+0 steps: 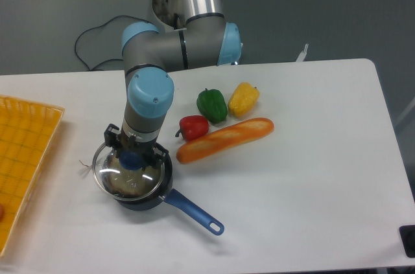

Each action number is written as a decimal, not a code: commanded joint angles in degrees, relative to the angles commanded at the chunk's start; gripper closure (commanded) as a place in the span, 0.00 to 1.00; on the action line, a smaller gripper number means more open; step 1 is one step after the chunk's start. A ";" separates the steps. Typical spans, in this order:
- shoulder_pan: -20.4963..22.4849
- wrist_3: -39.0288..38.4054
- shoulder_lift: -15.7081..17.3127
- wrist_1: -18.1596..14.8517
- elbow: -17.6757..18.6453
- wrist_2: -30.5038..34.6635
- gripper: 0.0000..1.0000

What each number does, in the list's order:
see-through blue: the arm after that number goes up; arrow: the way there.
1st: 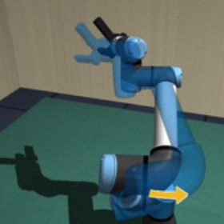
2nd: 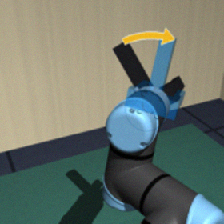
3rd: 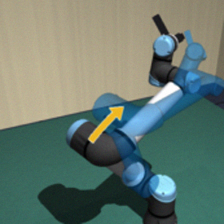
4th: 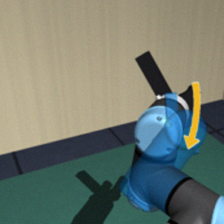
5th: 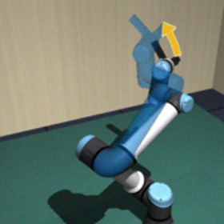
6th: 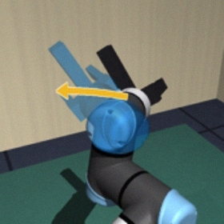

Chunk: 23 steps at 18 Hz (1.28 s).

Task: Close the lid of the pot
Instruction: 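Settle the lid on the pan and open the gripper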

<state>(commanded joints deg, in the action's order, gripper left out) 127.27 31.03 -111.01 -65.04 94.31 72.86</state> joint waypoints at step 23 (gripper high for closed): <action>0.17 0.44 0.26 0.00 -0.70 0.09 0.00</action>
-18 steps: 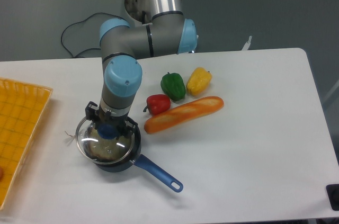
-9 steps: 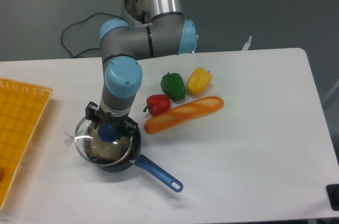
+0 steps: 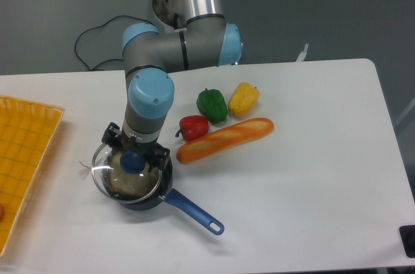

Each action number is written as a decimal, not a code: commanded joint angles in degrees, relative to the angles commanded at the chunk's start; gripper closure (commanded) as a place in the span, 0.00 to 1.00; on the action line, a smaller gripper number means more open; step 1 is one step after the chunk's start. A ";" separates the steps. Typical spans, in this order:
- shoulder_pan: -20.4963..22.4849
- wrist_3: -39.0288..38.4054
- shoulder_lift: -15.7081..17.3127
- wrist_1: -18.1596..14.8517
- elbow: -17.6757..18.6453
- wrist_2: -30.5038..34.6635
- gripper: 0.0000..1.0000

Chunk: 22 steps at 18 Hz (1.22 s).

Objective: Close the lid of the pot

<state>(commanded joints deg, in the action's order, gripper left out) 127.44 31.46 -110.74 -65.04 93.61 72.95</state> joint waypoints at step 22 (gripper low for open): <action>8.16 6.47 2.55 0.53 -5.46 10.55 0.00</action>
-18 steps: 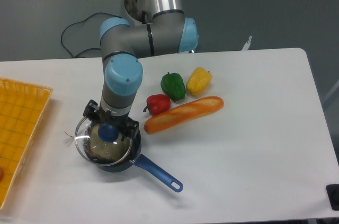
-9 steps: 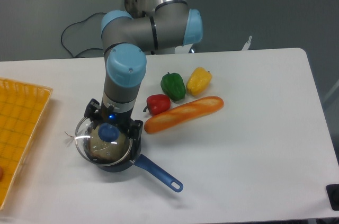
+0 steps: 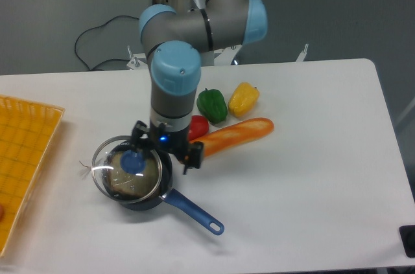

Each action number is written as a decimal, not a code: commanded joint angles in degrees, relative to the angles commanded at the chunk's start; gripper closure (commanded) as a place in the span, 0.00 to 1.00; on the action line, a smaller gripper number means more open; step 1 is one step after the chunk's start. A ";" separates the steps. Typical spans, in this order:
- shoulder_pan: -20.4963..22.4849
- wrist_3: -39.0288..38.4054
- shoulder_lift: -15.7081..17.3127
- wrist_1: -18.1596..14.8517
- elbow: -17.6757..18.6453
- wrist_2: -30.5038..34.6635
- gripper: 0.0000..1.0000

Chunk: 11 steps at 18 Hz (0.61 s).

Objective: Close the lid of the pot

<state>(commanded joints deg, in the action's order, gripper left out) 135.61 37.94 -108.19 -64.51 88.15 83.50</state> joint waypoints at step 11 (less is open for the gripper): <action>7.48 16.70 2.99 -0.88 0.88 3.59 0.00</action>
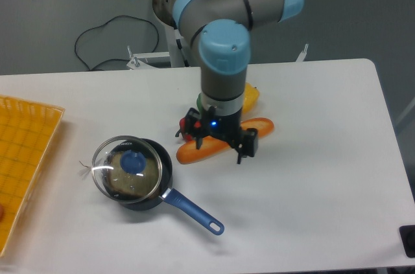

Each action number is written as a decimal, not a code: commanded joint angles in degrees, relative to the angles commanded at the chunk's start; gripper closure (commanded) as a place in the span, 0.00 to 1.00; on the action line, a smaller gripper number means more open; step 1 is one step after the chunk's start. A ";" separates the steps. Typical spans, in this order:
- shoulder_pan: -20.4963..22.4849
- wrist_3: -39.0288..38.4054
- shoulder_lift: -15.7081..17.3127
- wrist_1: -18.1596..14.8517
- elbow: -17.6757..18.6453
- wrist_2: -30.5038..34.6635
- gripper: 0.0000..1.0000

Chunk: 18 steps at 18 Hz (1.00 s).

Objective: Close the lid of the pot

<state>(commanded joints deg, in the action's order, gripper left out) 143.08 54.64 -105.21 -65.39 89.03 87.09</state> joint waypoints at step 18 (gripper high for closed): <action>12.21 25.84 0.09 -1.84 3.16 0.98 0.00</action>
<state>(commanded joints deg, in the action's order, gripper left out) 155.30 80.48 -105.12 -67.23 92.20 88.07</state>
